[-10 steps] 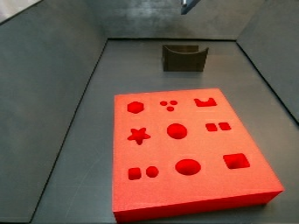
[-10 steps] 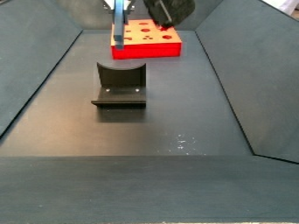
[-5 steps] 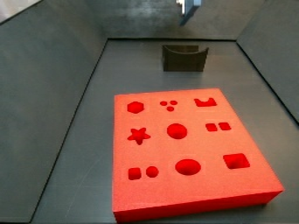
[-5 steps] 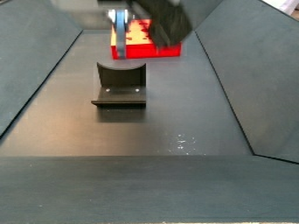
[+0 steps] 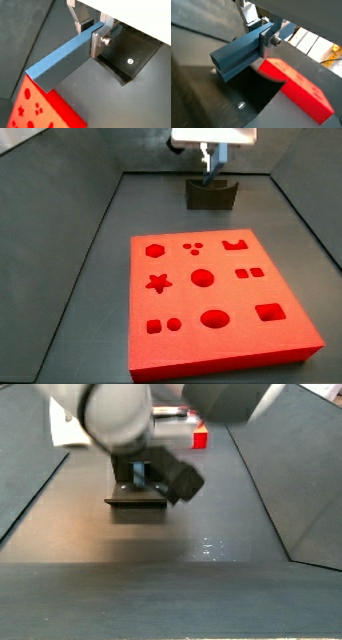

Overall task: Pick up the double-square object. Move up. Place the double-square object on the fixture. Regrasp the double-square object. Move to above the board. Insert the double-square object.
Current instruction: Place the double-square object on the fixture, then regrasp the double-square object.

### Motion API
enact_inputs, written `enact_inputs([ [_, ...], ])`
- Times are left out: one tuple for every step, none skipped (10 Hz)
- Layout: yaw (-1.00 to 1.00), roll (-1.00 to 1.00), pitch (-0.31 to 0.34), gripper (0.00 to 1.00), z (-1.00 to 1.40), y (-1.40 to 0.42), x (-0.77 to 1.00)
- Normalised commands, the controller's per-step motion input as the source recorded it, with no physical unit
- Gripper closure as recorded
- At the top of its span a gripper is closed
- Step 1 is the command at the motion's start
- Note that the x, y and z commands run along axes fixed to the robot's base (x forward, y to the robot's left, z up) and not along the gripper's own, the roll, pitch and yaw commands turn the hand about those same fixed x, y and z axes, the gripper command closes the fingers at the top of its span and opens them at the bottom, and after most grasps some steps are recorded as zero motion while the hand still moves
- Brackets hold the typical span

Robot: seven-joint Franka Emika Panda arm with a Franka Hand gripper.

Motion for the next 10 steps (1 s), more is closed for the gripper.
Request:
enact_inputs([
  [-0.19, -0.18, 0.025, 1.00, -0.79, 0.12, 0.15],
  [-0.16, -0.17, -0.006, 1.00, -0.52, 0.08, 0.12],
  [-0.15, -0.16, -0.020, 1.00, -0.40, 0.07, 0.11],
  [-0.12, -0.12, -0.040, 1.00, -0.29, 0.07, 0.07],
  [-0.11, -0.11, -0.041, 1.00, -0.28, 0.06, 0.06],
  [-0.08, -0.11, -0.040, 1.00, -0.28, 0.06, 0.06],
  [-0.06, -0.11, -0.040, 1.00, -0.28, 0.05, 0.07],
  [0.00, 0.00, 0.000, 0.00, 0.00, 0.00, 0.00],
  [-0.05, -0.05, -0.027, 0.00, 1.00, 0.00, 0.00],
  [-0.04, -0.05, -0.024, 0.00, 1.00, 0.00, 0.00],
])
